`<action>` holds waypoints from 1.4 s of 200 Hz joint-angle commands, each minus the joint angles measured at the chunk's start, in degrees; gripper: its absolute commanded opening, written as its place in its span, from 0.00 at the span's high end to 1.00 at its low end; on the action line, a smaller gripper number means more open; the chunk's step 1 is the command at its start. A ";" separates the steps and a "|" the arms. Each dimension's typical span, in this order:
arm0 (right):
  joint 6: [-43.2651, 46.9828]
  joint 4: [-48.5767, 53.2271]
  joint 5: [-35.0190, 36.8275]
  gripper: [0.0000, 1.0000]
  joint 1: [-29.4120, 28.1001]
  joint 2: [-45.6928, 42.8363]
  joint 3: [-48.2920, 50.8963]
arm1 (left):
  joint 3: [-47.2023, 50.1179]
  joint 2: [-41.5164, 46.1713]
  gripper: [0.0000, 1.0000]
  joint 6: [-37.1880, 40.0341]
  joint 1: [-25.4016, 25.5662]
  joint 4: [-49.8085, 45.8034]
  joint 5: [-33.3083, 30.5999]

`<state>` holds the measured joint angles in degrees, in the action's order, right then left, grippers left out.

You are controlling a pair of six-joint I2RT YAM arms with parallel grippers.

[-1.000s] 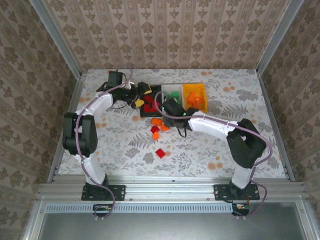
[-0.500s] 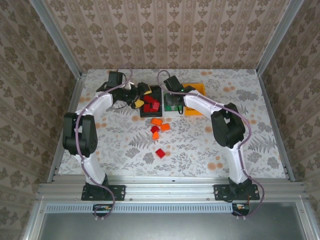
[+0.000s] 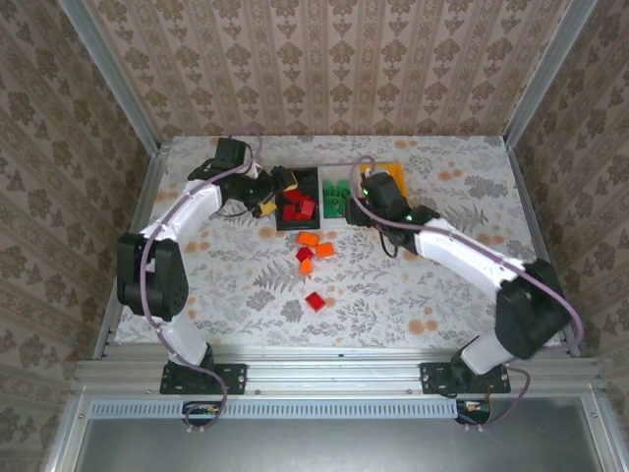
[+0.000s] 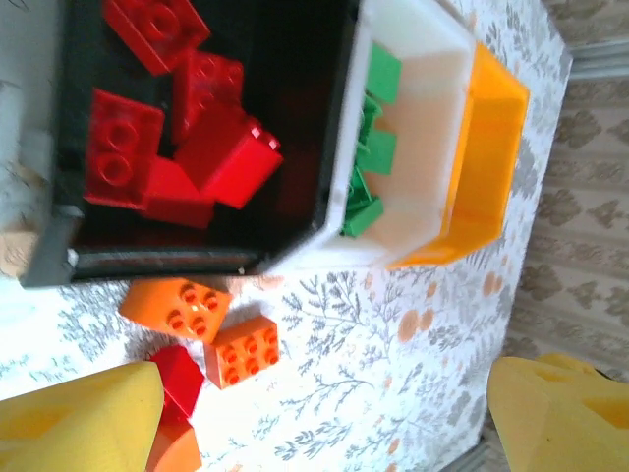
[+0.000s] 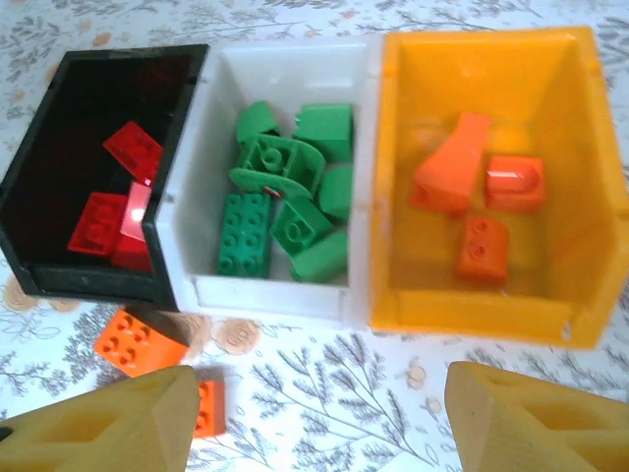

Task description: Sort the legos into containers by color

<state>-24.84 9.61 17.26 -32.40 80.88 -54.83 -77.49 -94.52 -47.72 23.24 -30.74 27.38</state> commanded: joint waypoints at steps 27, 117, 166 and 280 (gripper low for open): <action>-7.26 -6.72 7.62 0.32 -0.03 -3.68 8.11 | 20.15 12.55 0.14 -18.52 19.38 -3.54 -20.59; -11.83 -10.76 15.26 0.32 0.15 -6.31 14.98 | 26.23 9.81 0.35 -46.90 39.23 -5.94 -31.86; -11.55 -12.36 14.39 0.32 0.11 -4.81 15.19 | 22.70 3.99 0.38 -48.43 39.32 -5.11 -30.95; -11.90 -14.22 14.37 0.32 0.06 -6.22 16.72 | 23.11 -0.66 0.38 -48.58 37.23 -0.88 -28.65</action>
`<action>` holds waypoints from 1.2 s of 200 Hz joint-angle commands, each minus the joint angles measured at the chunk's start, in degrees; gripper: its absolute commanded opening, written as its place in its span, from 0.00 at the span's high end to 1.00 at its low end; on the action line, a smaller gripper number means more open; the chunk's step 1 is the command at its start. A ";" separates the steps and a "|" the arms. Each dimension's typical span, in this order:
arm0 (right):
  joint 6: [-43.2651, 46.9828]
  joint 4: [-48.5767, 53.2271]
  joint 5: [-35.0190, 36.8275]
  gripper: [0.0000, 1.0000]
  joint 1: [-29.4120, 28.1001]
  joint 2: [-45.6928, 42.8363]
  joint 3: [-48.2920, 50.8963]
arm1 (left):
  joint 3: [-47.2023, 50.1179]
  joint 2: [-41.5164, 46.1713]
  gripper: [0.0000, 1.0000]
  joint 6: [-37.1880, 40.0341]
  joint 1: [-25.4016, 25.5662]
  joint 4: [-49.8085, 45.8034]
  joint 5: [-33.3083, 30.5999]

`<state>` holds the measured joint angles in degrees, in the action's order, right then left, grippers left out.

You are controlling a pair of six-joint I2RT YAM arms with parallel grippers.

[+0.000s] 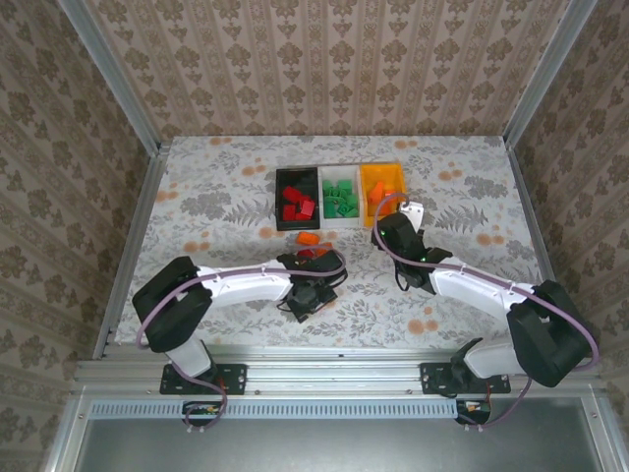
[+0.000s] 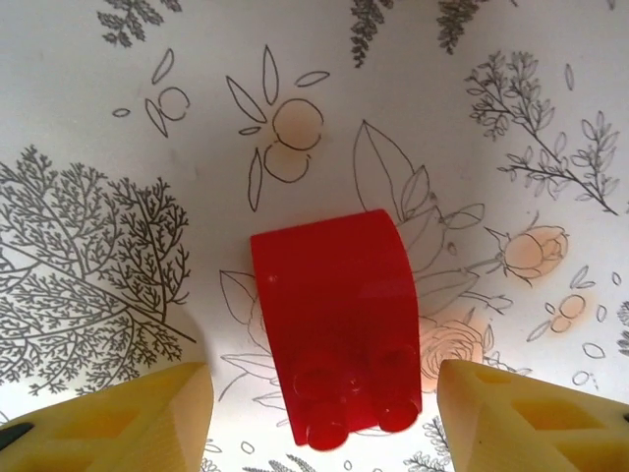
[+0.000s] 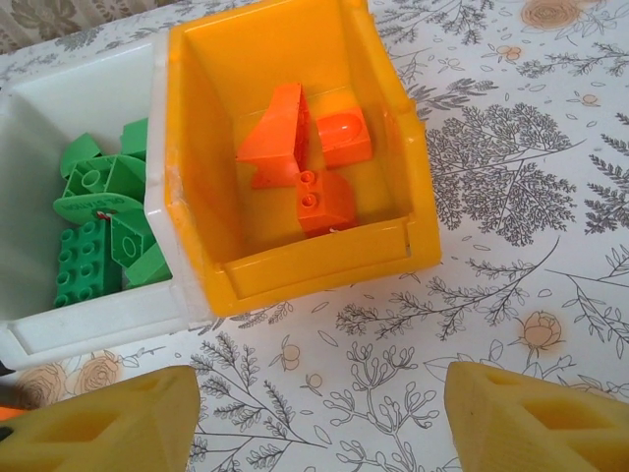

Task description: Sort the legos into containers by color

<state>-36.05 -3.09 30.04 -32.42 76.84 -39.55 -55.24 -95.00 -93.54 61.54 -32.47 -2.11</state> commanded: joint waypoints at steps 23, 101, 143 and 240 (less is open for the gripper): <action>-1.11 -1.83 2.01 0.33 0.08 -2.88 1.98 | 1.11 -1.18 0.40 -1.85 -2.27 2.06 1.32; -1.84 -4.29 4.83 0.33 -0.27 -6.35 5.00 | 0.81 -4.83 0.53 0.53 -3.21 3.72 3.44; -1.92 -4.29 4.59 0.33 -0.27 -6.02 4.92 | 0.67 -3.26 0.56 4.39 -3.25 5.69 1.77; -2.00 -4.31 3.75 0.33 -0.27 -4.51 4.30 | -6.08 8.29 0.63 19.18 -4.57 0.03 -8.45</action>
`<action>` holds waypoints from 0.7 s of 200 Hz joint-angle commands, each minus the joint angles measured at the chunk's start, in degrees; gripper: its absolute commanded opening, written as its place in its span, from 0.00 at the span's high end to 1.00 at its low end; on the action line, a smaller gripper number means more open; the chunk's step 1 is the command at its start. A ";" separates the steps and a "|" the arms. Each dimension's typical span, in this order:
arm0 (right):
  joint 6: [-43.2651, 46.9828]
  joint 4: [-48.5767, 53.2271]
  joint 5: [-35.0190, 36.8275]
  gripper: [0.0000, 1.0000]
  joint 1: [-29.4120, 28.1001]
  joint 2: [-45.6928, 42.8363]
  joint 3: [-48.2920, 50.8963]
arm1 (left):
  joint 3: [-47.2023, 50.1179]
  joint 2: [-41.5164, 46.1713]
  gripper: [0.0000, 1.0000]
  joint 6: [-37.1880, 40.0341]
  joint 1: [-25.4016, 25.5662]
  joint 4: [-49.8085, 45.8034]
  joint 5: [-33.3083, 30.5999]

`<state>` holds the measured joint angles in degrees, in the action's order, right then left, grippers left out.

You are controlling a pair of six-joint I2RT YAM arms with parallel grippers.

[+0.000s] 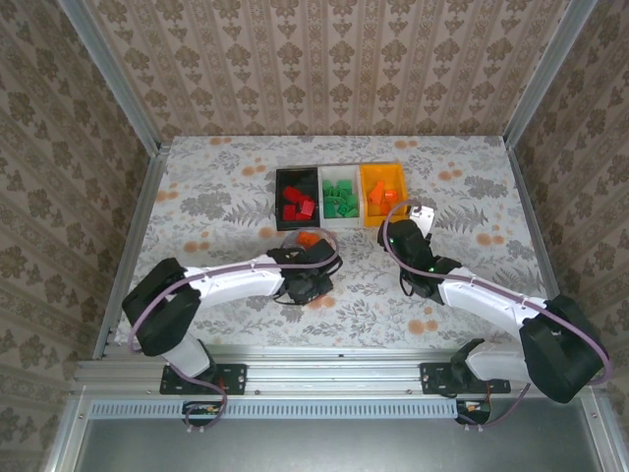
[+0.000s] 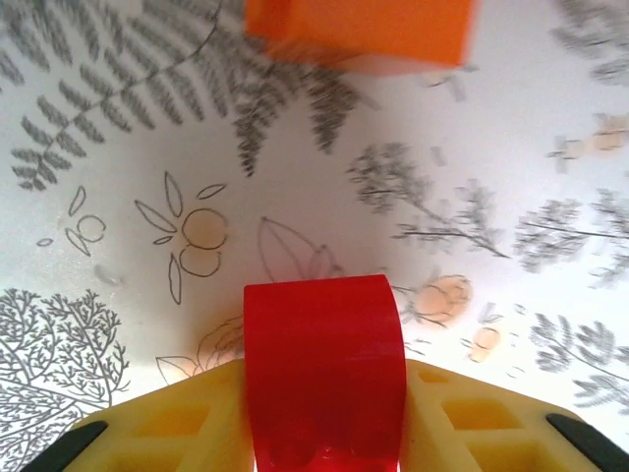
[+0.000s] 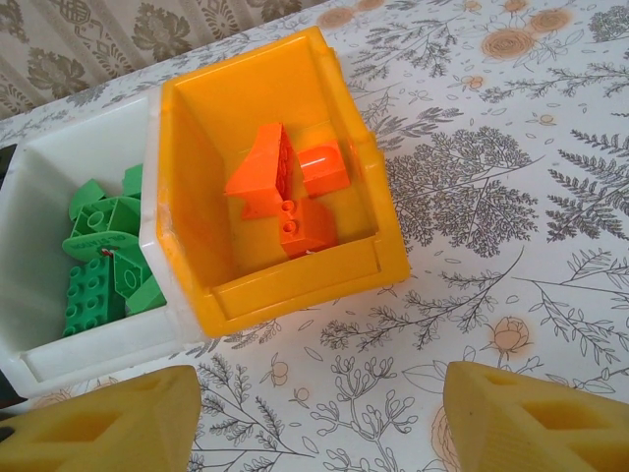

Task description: Sort the legos into containers by color

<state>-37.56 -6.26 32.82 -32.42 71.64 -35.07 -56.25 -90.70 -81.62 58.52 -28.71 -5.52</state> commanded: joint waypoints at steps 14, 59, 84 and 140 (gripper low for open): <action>-0.56 -1.12 0.70 0.33 -0.27 1.31 -0.33 | -7.63 5.45 0.62 11.58 -4.62 -5.43 -5.44; -0.67 -1.38 0.28 0.33 -0.36 3.38 -0.97 | -22.27 -1.04 0.62 30.25 -19.27 -9.54 0.68; -0.67 -1.39 0.05 0.33 -0.36 4.66 -1.45 | -36.53 -12.13 0.62 39.65 -23.05 -15.52 2.28; -0.67 -1.13 -0.55 0.33 -0.45 4.89 -1.80 | -58.32 -31.33 0.61 45.04 -28.35 -25.16 2.65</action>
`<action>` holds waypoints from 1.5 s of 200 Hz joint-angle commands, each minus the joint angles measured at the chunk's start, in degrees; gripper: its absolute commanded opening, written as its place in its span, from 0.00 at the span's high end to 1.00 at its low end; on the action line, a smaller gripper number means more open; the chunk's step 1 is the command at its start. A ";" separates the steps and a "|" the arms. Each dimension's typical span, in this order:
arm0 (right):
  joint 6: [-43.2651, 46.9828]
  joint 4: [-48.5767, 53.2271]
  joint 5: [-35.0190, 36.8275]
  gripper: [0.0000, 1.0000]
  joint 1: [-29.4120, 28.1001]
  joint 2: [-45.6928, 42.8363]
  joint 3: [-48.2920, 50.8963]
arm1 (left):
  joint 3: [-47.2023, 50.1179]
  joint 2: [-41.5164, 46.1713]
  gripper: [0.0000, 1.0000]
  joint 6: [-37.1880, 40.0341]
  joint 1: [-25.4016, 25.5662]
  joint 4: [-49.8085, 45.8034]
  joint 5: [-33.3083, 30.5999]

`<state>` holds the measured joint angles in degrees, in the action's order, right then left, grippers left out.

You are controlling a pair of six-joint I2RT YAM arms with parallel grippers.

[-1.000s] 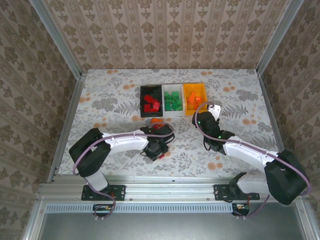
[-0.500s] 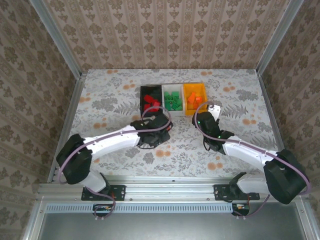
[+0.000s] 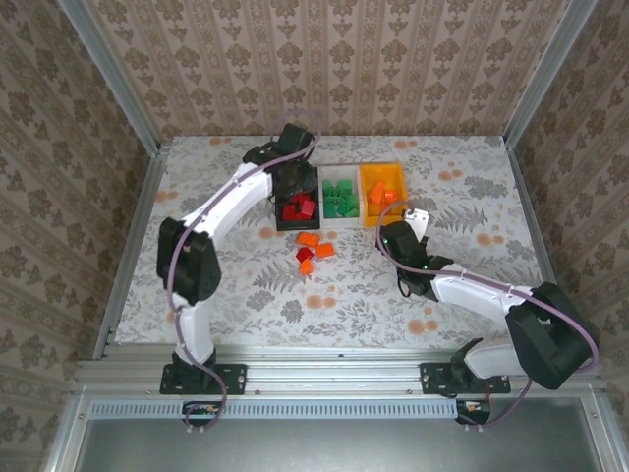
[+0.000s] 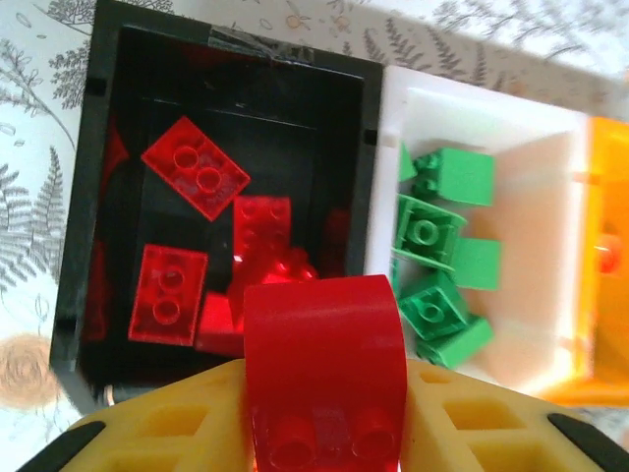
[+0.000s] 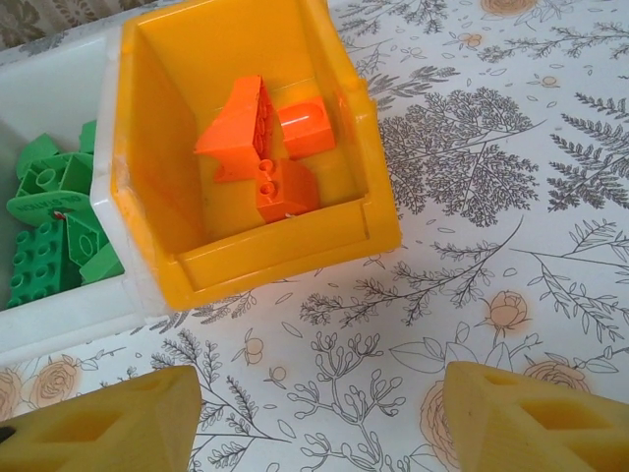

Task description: Sort the legos into containers by color

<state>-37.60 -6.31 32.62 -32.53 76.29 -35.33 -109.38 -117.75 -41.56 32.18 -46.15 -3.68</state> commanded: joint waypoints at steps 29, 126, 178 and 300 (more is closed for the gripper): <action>-0.72 -1.17 -0.92 0.33 -0.34 0.96 -1.84 | -10.33 -9.56 0.58 5.78 -3.76 -9.25 1.39; -0.26 -0.82 -2.17 0.33 -0.42 1.48 -2.53 | 6.95 7.21 0.27 9.86 1.83 -1.12 8.77; -0.45 -0.64 -2.99 0.33 -0.69 3.07 -3.33 | 34.30 19.69 0.20 11.64 8.33 8.01 1.99; -0.37 -0.61 -2.91 0.33 -1.22 3.07 -3.38 | 39.78 10.18 0.25 22.13 7.74 17.71 2.45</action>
<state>-37.74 -6.68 29.74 -33.43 78.87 -37.26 -70.15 -105.14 -22.17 40.29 -30.33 -1.34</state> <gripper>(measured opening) 0.673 0.756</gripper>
